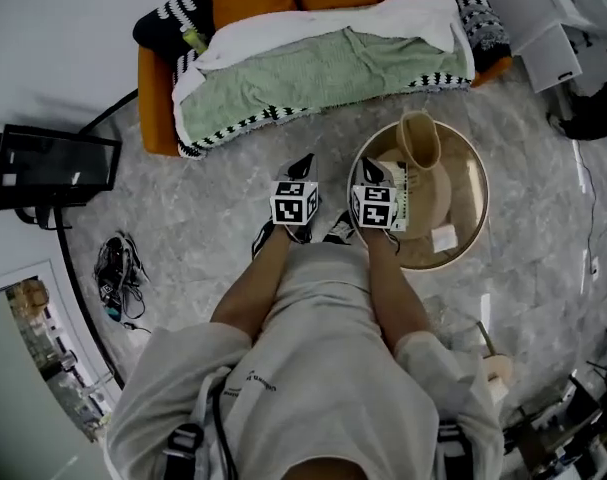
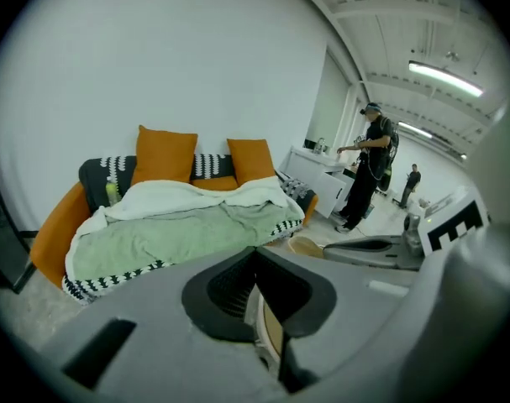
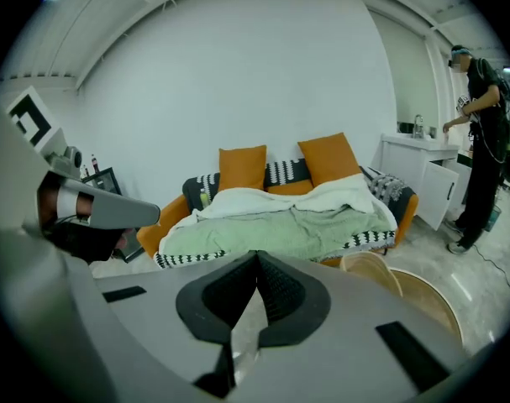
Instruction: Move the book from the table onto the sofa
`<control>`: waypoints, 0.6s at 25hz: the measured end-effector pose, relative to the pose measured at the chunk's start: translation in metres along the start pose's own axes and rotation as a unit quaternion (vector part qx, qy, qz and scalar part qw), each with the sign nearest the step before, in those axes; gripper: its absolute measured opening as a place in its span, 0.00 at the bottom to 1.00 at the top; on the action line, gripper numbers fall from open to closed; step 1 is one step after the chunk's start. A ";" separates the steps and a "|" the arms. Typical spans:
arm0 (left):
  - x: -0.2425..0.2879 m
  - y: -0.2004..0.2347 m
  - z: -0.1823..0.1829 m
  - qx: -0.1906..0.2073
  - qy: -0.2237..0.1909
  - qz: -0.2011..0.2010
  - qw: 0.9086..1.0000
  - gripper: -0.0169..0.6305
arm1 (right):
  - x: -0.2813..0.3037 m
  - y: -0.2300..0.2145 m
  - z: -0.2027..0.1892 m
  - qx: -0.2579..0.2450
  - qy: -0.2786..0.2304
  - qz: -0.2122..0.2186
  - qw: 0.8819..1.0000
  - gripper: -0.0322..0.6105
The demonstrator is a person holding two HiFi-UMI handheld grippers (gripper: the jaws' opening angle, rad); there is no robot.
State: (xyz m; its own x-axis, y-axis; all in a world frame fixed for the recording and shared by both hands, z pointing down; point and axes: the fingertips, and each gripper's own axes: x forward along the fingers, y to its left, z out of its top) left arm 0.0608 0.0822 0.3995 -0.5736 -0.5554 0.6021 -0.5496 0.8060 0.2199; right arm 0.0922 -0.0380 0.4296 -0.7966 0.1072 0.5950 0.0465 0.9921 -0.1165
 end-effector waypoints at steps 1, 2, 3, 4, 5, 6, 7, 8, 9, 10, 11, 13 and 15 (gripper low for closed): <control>0.010 -0.006 0.003 0.003 0.003 -0.010 1.000 0.04 | -0.001 -0.012 -0.003 0.007 0.003 -0.012 1.000 0.06; 0.020 -0.012 0.005 0.006 0.007 -0.019 1.000 0.04 | -0.003 -0.025 -0.004 0.017 0.004 -0.026 1.000 0.06; 0.030 -0.018 0.008 0.011 0.013 -0.029 0.999 0.04 | -0.005 -0.039 -0.005 0.030 0.004 -0.041 0.999 0.06; 0.040 -0.025 0.010 0.016 0.019 -0.040 0.999 0.04 | -0.007 -0.053 -0.005 0.044 0.002 -0.056 0.997 0.06; 0.049 -0.032 0.011 0.023 0.026 -0.052 0.998 0.04 | -0.010 -0.066 -0.005 0.058 0.000 -0.072 0.996 0.06; 0.059 -0.039 0.013 0.029 0.032 -0.065 0.997 0.04 | -0.013 -0.077 -0.006 0.071 -0.001 -0.087 0.994 0.06; 0.068 -0.046 0.015 0.035 0.039 -0.079 0.995 0.04 | -0.016 -0.088 -0.008 0.088 -0.002 -0.102 0.991 0.06; 0.078 -0.053 0.017 0.042 0.047 -0.095 0.994 0.04 | -0.019 -0.099 -0.011 0.108 -0.003 -0.118 0.987 0.06; 0.088 -0.060 0.018 0.050 0.055 -0.112 0.991 0.04 | -0.023 -0.111 -0.014 0.131 -0.005 -0.136 0.982 0.06; 0.100 -0.068 0.021 0.061 0.065 -0.130 0.987 0.04 | -0.027 -0.123 -0.017 0.151 -0.007 -0.156 0.976 0.06; 0.112 -0.077 0.023 0.072 0.074 -0.149 0.983 0.04 | -0.032 -0.134 -0.020 0.168 -0.007 -0.175 0.970 0.06; 0.135 -0.093 0.031 0.093 0.094 -0.181 0.975 0.04 | -0.042 -0.151 -0.029 0.199 -0.002 -0.213 0.956 0.06; 0.156 -0.107 0.038 0.123 0.112 -0.206 0.964 0.04 | -0.052 -0.164 -0.043 0.244 0.003 -0.249 0.937 0.06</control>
State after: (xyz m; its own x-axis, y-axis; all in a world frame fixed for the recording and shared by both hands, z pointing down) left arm 0.0074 -0.0986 0.4410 -0.1451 -0.7386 0.6583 -0.8459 0.4377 0.3046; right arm 0.1522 -0.2031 0.4520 -0.6424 -0.3600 0.6766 -0.6134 0.7708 -0.1722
